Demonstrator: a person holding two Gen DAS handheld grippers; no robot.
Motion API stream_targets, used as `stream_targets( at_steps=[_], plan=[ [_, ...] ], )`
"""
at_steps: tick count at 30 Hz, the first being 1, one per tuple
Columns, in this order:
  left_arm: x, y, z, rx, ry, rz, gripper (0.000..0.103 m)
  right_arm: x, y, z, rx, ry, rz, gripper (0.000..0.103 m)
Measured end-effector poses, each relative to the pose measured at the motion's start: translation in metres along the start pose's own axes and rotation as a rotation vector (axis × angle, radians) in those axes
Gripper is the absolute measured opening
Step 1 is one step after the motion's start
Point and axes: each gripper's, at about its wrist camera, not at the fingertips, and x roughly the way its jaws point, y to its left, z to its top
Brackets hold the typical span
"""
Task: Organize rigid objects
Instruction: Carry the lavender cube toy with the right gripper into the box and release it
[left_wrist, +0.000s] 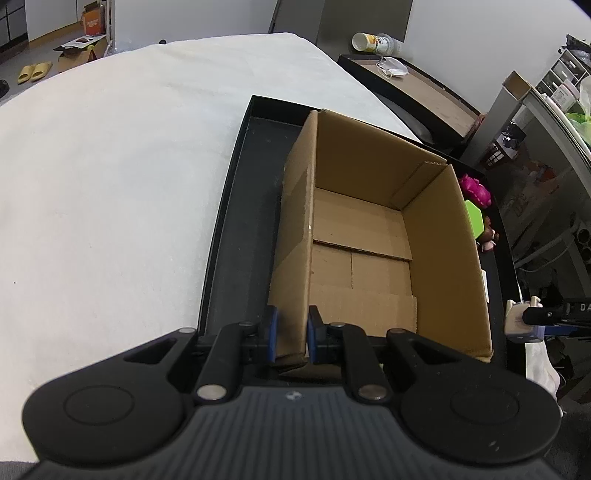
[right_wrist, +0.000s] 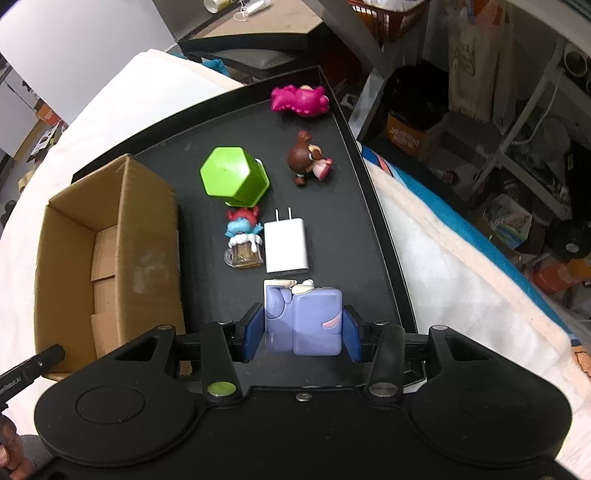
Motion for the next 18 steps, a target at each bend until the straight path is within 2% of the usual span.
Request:
stream_targets(
  at_steps=[18],
  plan=[
    [0.002,0.008,-0.002,-0.019,-0.005,-0.017,0.015,-0.026,0.058,0.024,-0.096,-0.072,0.003,0.044]
  ],
)
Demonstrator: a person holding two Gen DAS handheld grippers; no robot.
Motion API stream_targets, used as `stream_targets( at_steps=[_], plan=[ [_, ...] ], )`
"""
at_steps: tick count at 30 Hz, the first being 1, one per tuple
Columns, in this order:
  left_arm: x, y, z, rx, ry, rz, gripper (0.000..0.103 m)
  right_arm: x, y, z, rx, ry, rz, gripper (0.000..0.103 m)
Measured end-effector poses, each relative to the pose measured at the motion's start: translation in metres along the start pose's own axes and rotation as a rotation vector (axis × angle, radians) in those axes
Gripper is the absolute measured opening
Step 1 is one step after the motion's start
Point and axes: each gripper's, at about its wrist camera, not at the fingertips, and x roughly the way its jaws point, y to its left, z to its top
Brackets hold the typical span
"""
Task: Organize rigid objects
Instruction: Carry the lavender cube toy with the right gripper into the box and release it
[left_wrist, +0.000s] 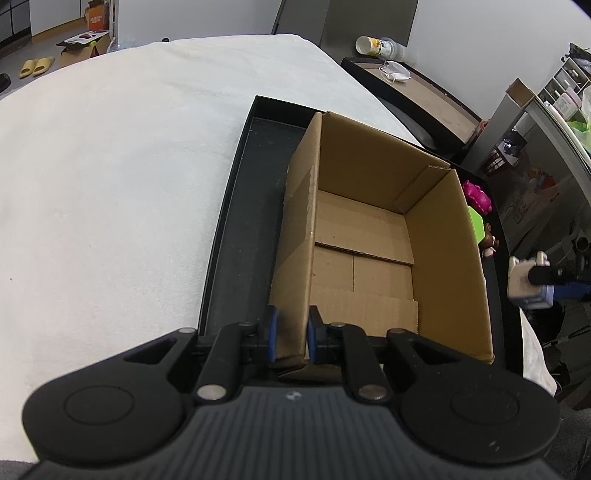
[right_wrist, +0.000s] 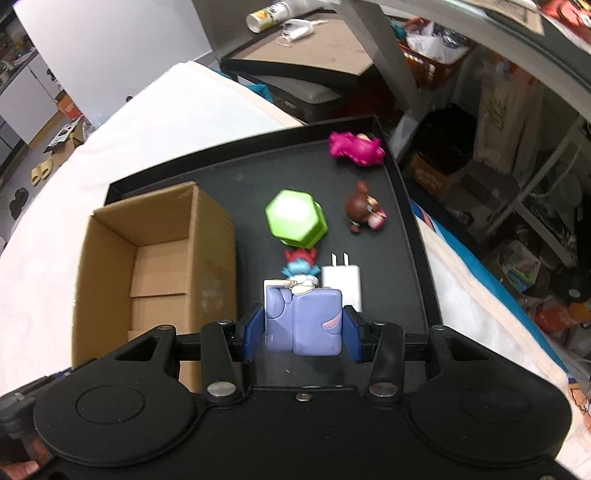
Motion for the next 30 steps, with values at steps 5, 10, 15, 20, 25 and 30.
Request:
stream_targets(
  at_steps=[5,10,15,20,25,30],
  plan=[
    [0.001,0.001,0.0,0.007,0.001,-0.001,0.015,-0.007,0.021,0.011,-0.033,-0.029,0.007,0.044],
    [0.002,0.004,0.0,0.003,0.004,-0.014,0.015,-0.011,0.046,0.02,-0.067,-0.048,0.024,0.044],
    [0.002,0.005,-0.001,0.001,0.003,-0.027,0.016,-0.008,0.071,0.023,-0.104,-0.049,0.037,0.044],
    [0.004,0.009,0.0,-0.005,0.005,-0.044,0.016,-0.002,0.091,0.022,-0.133,-0.048,0.041,0.044],
    [0.005,0.01,-0.001,-0.005,0.001,-0.055,0.017,0.004,0.108,0.02,-0.169,-0.039,0.032,0.044],
    [0.005,0.015,-0.004,-0.012,-0.008,-0.074,0.018,0.014,0.122,0.016,-0.194,-0.032,0.021,0.044]
  ],
)
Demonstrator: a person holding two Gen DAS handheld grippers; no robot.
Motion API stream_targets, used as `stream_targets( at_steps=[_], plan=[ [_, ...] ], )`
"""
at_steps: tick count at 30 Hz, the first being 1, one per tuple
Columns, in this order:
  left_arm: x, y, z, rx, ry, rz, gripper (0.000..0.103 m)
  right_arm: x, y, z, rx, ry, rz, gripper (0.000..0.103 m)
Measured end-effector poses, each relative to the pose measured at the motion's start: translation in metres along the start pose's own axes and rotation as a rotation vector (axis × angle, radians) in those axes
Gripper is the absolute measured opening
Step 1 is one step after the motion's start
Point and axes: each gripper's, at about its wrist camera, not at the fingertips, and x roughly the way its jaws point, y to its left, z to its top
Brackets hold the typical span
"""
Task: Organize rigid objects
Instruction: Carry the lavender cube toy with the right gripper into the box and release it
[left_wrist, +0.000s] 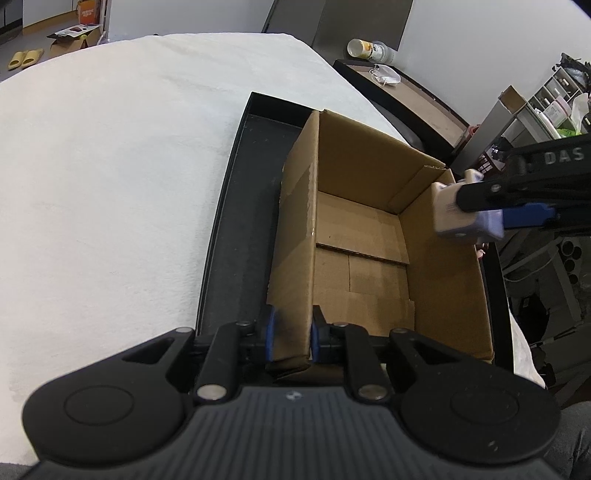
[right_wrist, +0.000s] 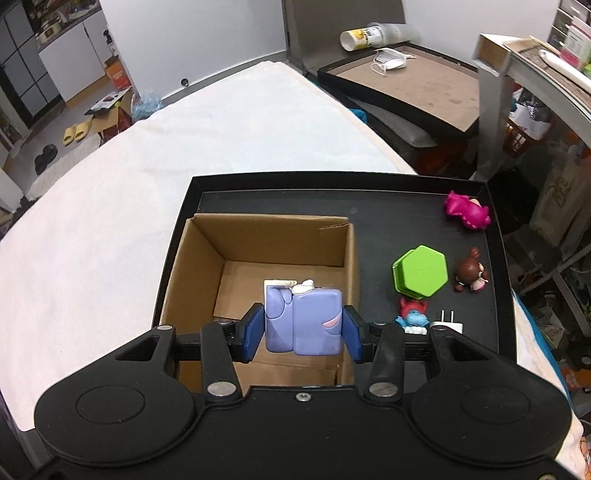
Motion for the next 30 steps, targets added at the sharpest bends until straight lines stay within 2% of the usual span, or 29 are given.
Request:
stream_targets(
  at_steps=[12,17,22,28,30],
  plan=[
    [0.001,0.001,0.0,-0.01,-0.001,-0.007,0.018,0.024,0.03,0.004,-0.051,0.023,0.014,0.044],
    [0.001,0.002,0.0,-0.016,0.002,-0.01,0.018,0.023,0.04,0.01,-0.074,-0.028,0.045,0.044],
    [0.001,0.001,0.001,-0.022,0.005,-0.011,0.019,0.014,0.039,0.016,-0.071,-0.086,0.09,0.048],
    [0.001,0.001,0.001,-0.025,0.009,0.001,0.019,0.01,0.026,0.013,-0.053,-0.061,0.075,0.049],
    [0.001,0.0,0.001,-0.023,0.009,0.004,0.019,0.008,0.022,0.009,-0.055,-0.053,0.068,0.055]
  ],
)
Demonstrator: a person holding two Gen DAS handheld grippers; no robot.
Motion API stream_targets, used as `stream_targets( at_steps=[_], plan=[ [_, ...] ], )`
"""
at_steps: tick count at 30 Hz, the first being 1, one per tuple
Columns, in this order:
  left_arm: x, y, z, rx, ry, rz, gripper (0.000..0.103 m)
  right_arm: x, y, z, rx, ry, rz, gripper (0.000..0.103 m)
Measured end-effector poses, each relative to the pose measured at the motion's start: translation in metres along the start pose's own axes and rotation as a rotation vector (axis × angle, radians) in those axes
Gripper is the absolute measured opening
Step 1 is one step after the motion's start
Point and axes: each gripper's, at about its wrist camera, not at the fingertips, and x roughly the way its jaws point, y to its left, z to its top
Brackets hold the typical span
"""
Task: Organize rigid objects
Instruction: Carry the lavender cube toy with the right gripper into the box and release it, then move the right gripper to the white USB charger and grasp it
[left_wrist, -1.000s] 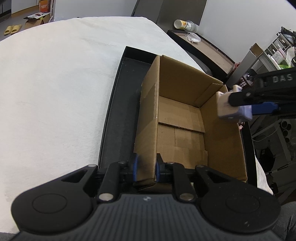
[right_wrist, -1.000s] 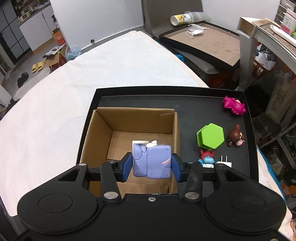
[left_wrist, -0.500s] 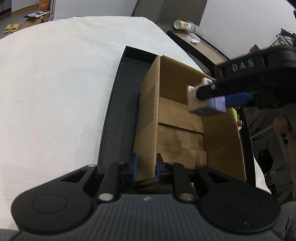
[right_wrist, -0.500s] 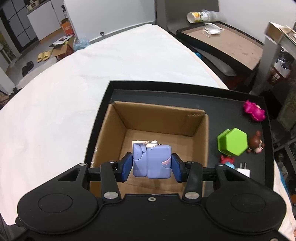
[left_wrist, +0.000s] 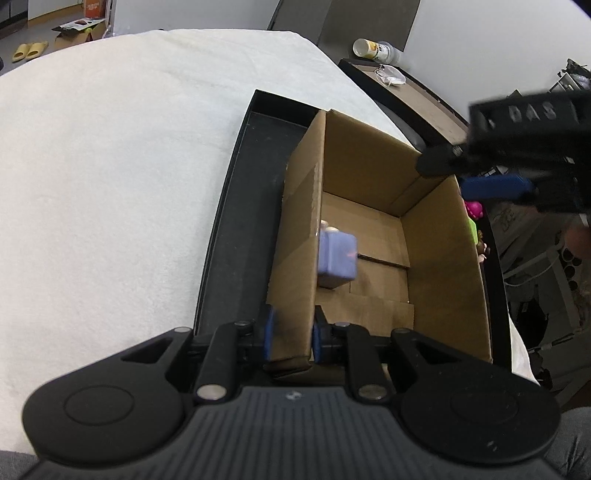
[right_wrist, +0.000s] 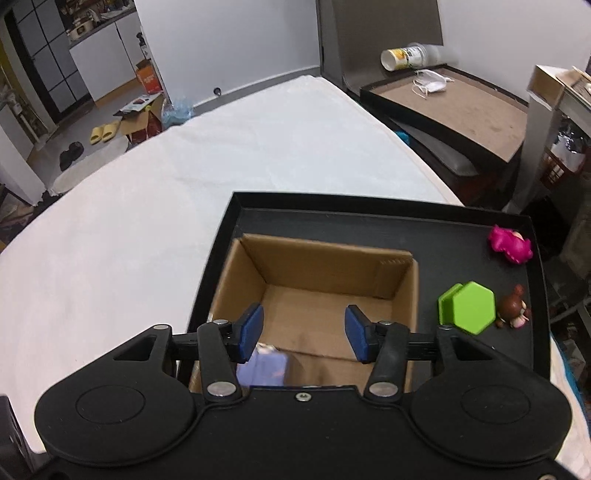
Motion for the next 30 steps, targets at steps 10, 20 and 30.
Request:
stream_targets(
  at_steps=[10,20,30],
  plan=[
    [0.0,0.0,0.0,0.003,-0.005,0.008,0.019,-0.021,-0.031,-0.025,-0.004,0.028,-0.03,0.065],
    [0.0,-0.002,-0.001,0.008,-0.008,0.017,0.019,-0.038,-0.071,-0.039,0.046,0.022,-0.059,0.073],
    [0.0,-0.005,0.0,0.017,-0.005,0.037,0.018,-0.042,-0.116,-0.055,0.107,0.023,-0.076,0.073]
  ],
)
